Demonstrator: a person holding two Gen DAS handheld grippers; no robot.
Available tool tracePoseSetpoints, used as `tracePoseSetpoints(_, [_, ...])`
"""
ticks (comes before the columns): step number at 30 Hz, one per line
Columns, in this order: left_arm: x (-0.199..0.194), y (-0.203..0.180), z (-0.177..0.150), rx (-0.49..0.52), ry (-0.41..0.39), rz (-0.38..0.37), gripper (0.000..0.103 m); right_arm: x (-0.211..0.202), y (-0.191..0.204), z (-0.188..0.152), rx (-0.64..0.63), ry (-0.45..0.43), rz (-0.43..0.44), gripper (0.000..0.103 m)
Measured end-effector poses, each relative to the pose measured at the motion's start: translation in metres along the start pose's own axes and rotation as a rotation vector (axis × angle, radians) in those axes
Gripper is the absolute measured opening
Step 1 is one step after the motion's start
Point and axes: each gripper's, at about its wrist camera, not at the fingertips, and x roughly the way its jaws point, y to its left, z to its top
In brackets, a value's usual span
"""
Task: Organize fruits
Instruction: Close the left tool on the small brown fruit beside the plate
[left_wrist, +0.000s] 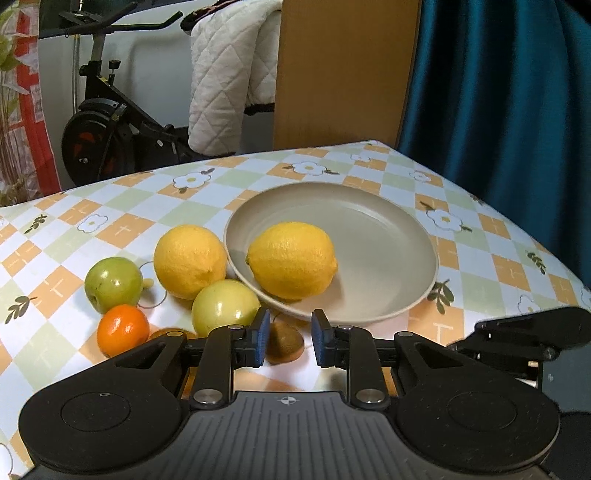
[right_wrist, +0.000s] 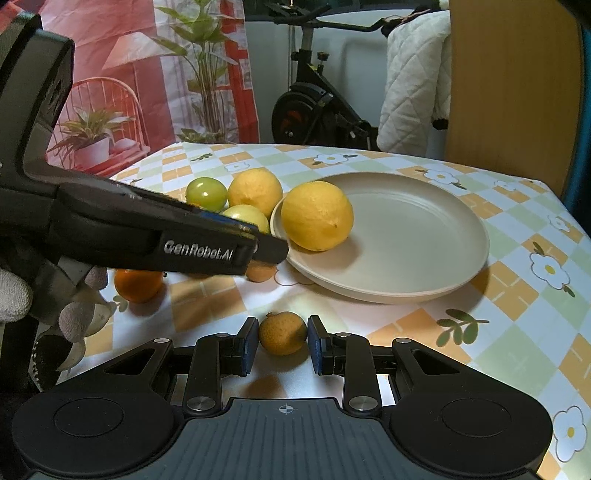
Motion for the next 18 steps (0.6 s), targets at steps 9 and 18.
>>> tracePoseSetpoints(9, [-0.016, 0.002, -0.015, -0.038, 0.031, -0.071, 0.026, 0.000, -0.001, 0.000, 0.003, -0.003, -0.005, 0.026])
tracePoseSetpoints(18, [-0.003, 0.009, -0.006, -0.077, 0.034, -0.020, 0.029, 0.000, -0.003, 0.001, 0.007, 0.000, -0.014, 0.026])
